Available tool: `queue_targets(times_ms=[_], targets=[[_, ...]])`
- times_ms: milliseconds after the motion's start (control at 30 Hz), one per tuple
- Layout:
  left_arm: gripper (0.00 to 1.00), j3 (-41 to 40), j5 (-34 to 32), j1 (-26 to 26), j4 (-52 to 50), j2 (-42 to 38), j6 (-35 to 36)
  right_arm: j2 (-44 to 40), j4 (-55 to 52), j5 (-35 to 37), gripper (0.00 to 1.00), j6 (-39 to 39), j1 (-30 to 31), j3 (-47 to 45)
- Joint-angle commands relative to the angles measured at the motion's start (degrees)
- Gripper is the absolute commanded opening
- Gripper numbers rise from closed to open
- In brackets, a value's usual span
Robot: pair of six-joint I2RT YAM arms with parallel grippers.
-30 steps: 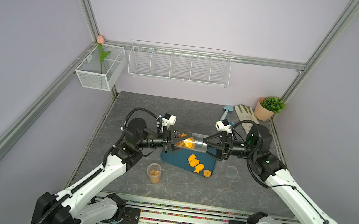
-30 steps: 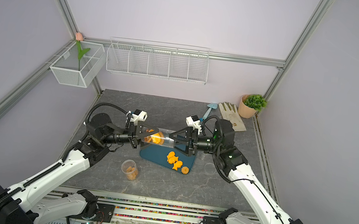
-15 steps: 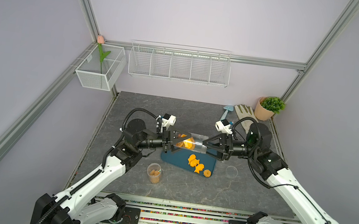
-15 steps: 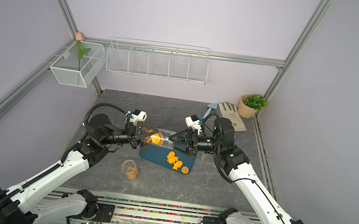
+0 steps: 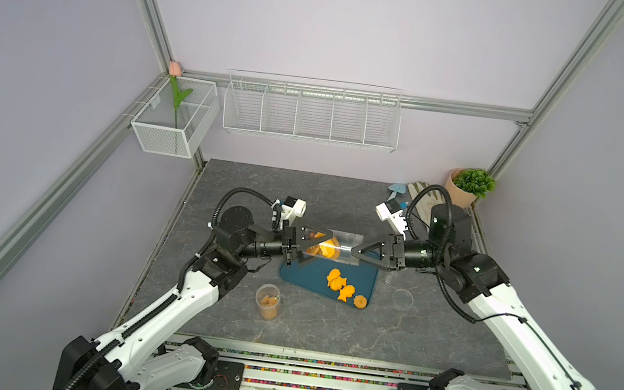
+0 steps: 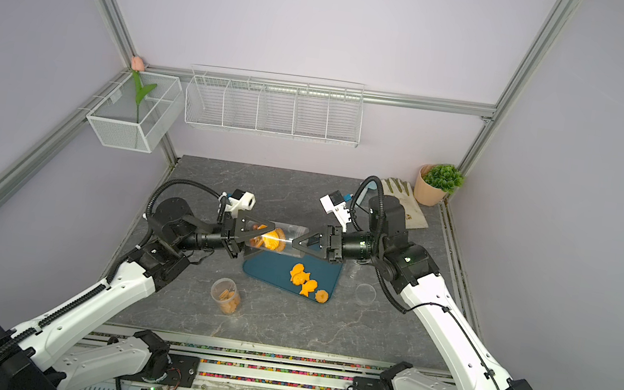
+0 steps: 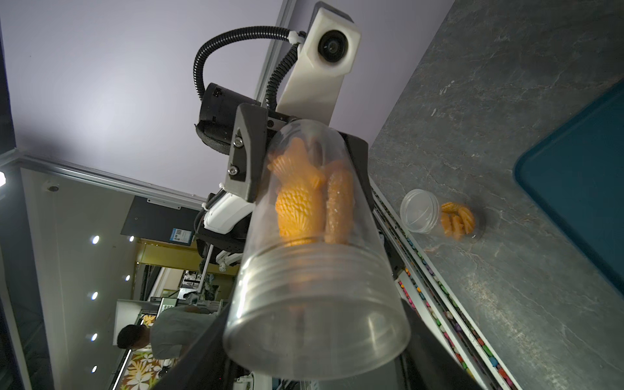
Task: Pour the cookies out of the jar
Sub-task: Unscrew the lid from the jar.
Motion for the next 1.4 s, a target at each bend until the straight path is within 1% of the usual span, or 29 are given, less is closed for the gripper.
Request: queue_targets(times_ms=[0, 67, 100, 133, 233, 367, 433, 467, 600, 733, 800, 900, 1000, 1133, 1267, 1367], targets=[[0.69, 1.12, 0.94, 0.03, 0.79, 0.68, -1.89, -0.46, -0.82, 4.80, 0.47, -9.01, 0.28, 0.97], [0.69, 0.83, 1.23, 0.08, 1.74, 0.68, -2.74, -1.66, 0.11, 7.66, 0.46, -12.78, 0.39, -0.25], [0.69, 0.73, 1.32, 0.05, 1.67, 0.60, -2.79, -2.38, 1.04, 9.08, 0.51, -14.89, 0.30, -0.90], [0.69, 0.59, 1.50, 0.08, 1.56, 0.51, -2.75, -3.07, 1.83, 10.14, 0.52, -16.78, 0.35, -1.48], [0.69, 0.42, 2.01, 0.06, 1.33, 0.56, -2.66, -4.93, 4.17, 12.05, 0.52, -23.80, 0.33, -2.98], [0.69, 0.68, 2.55, 0.03, 1.32, 0.95, -2.61, -5.58, 4.68, 12.31, 0.49, -33.18, 0.44, -3.72], [0.69, 0.94, 2.79, 0.09, 1.32, 1.04, -2.69, -5.20, 3.74, 11.86, 0.45, -37.42, 0.65, -3.44], [0.69, 1.09, 3.04, 0.11, 1.28, 1.02, -2.67, -4.95, 3.04, 11.40, 0.42, -40.01, 0.78, -3.08], [0.69, 1.06, 3.60, 0.11, 1.15, 1.02, -2.69, -5.64, 1.78, 14.15, 0.38, -50.12, 1.31, -3.77], [0.69, 0.56, 3.93, 0.09, 1.49, 1.09, -3.03, -7.37, 3.66, 19.03, 0.38, -59.18, 1.47, -6.49], [0.69, 0.38, 4.35, 0.06, 1.50, 1.21, -3.14, -7.92, 4.33, 20.03, 0.36, -64.45, 1.60, -7.60], [0.69, 0.33, 4.73, 0.11, 1.58, 1.45, -3.14, -8.47, 5.58, 22.71, 0.36, -70.15, 1.72, -8.82], [0.69, 0.24, 5.15, 0.10, 1.95, 1.88, -3.14, -9.12, 6.40, 23.51, 0.37, -75.69, 1.71, -10.05], [0.69, -0.09, 6.37, 0.08, 3.87, 3.00, -3.78, -9.58, 6.58, 23.67, 0.36, -79.27, 1.73, -11.38], [0.69, -0.13, 6.58, 0.28, 5.67, 3.86, -4.81, -10.43, 7.05, 23.47, 0.36, -79.22, 1.77, -12.71], [0.69, 0.10, 6.69, 0.24, 6.14, 4.78, -4.89, -11.46, 7.24, 24.66, 0.35, -79.94, 1.69, -13.55]])
